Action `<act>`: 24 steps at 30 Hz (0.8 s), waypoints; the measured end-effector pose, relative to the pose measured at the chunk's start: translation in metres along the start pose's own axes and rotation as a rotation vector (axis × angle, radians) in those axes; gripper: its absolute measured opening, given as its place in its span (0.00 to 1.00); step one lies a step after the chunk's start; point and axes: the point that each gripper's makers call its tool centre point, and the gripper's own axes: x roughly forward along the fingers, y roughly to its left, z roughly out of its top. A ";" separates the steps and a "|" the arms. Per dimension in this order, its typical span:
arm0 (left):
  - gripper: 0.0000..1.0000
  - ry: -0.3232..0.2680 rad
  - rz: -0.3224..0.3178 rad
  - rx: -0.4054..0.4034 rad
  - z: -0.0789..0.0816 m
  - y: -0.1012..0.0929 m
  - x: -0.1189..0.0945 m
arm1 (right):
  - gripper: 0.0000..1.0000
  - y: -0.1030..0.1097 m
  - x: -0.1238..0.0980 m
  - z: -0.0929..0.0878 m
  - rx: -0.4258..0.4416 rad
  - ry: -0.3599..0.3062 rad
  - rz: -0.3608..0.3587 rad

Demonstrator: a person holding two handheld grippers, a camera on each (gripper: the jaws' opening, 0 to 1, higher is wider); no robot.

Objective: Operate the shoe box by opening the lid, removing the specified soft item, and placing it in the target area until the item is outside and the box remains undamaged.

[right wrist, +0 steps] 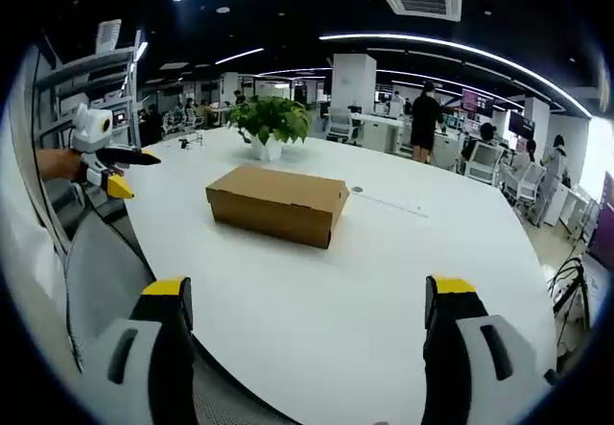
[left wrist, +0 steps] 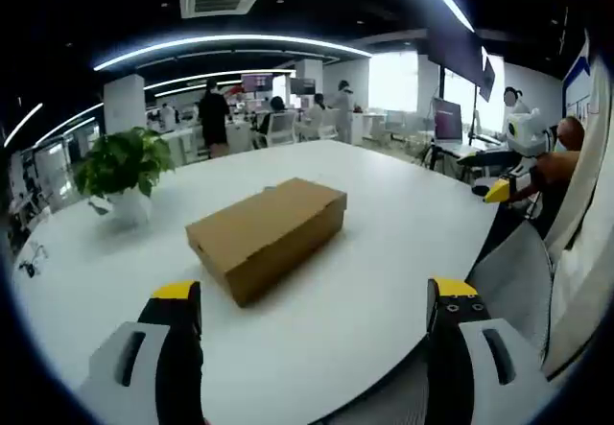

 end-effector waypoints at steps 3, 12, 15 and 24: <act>1.00 0.003 -0.001 0.001 -0.001 0.000 0.000 | 0.94 0.001 0.000 0.000 -0.003 0.002 0.004; 1.00 0.003 0.004 -0.002 -0.001 0.001 0.000 | 0.94 0.002 0.002 -0.001 0.000 0.003 0.011; 1.00 0.003 0.004 -0.002 -0.001 0.002 0.001 | 0.95 0.001 0.002 0.000 0.001 0.001 0.012; 1.00 -0.003 0.008 -0.003 0.000 0.002 0.002 | 0.95 0.001 0.003 -0.001 -0.003 0.003 0.015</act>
